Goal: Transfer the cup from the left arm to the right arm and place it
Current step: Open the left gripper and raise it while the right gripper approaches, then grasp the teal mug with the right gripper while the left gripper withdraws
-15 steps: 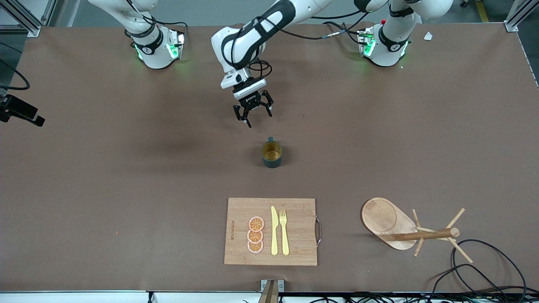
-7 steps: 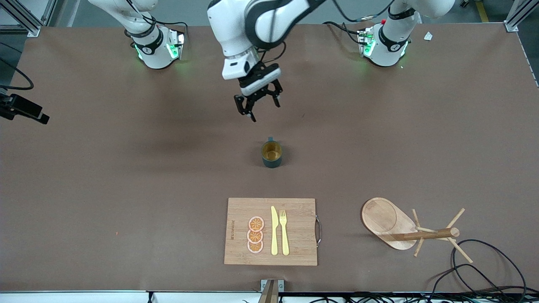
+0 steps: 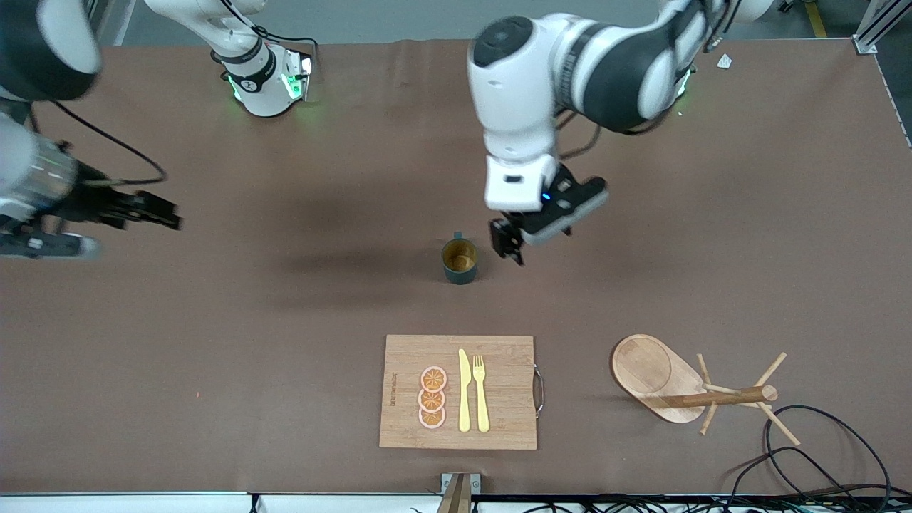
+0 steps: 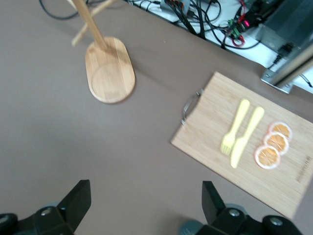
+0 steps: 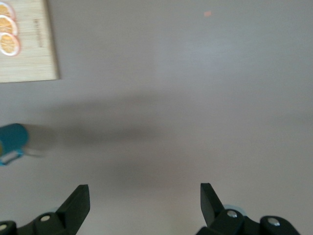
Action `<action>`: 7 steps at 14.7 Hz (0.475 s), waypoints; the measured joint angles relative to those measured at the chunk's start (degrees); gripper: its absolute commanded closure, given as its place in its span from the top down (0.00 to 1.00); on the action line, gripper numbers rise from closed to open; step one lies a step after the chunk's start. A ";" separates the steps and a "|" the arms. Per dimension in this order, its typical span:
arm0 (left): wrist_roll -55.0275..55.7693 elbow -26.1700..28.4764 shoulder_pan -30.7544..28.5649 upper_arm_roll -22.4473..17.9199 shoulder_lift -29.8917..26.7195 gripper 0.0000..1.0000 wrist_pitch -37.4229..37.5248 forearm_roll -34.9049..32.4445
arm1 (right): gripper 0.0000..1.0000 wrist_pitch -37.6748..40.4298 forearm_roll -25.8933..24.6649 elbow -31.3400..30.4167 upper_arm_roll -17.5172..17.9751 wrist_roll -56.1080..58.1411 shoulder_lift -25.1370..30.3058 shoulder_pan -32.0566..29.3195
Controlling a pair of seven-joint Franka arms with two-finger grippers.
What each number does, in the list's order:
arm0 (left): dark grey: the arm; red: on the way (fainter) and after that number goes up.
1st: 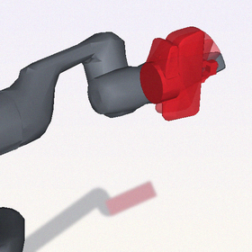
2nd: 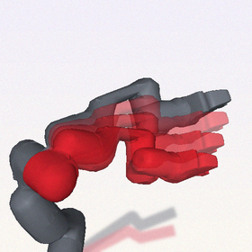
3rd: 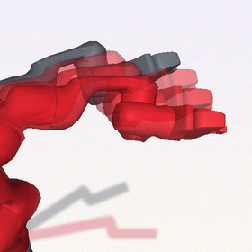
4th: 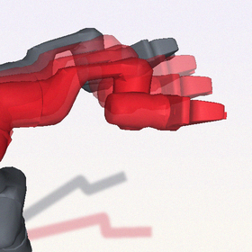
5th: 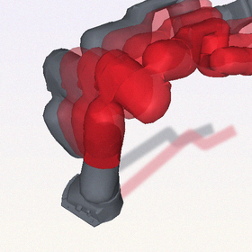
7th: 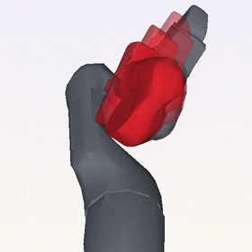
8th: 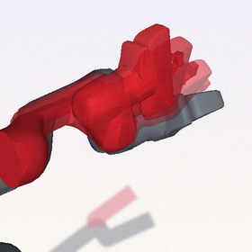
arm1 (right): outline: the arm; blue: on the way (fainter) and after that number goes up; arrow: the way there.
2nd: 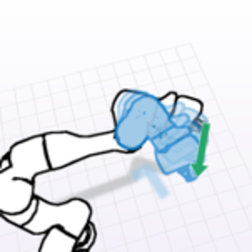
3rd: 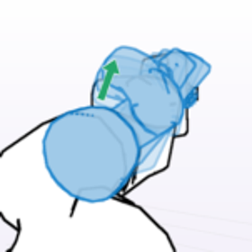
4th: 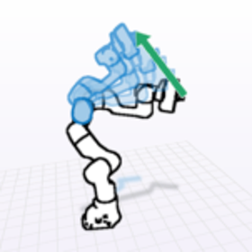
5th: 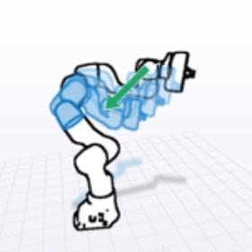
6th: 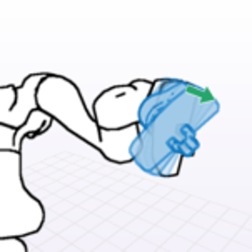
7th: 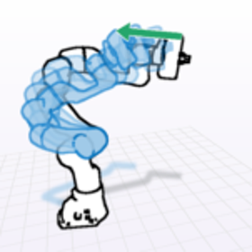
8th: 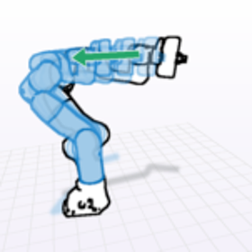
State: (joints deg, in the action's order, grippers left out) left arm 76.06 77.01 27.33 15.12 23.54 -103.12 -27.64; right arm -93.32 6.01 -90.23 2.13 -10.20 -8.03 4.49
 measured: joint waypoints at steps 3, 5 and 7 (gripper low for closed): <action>-10.39 -0.97 -6.89 0.00 -1.07 1.00 0.05 5.63 | 1.00 -8.14 3.93 -2.70 0.24 -6.57 -4.82 7.30; -17.22 -1.19 -12.05 0.07 -2.94 1.00 1.61 7.02 | 1.00 -15.90 5.75 -4.17 0.33 -13.39 -9.52 13.23; -24.86 -1.23 -16.63 0.19 -4.84 1.00 3.70 7.94 | 1.00 -22.99 6.11 -4.28 0.40 -19.78 -14.46 19.77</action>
State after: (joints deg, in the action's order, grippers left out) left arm 51.19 75.77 10.70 15.31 18.70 -99.42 -19.70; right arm -116.31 12.12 -94.51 2.53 -29.98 -22.49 24.26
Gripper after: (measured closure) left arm 0.000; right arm 0.000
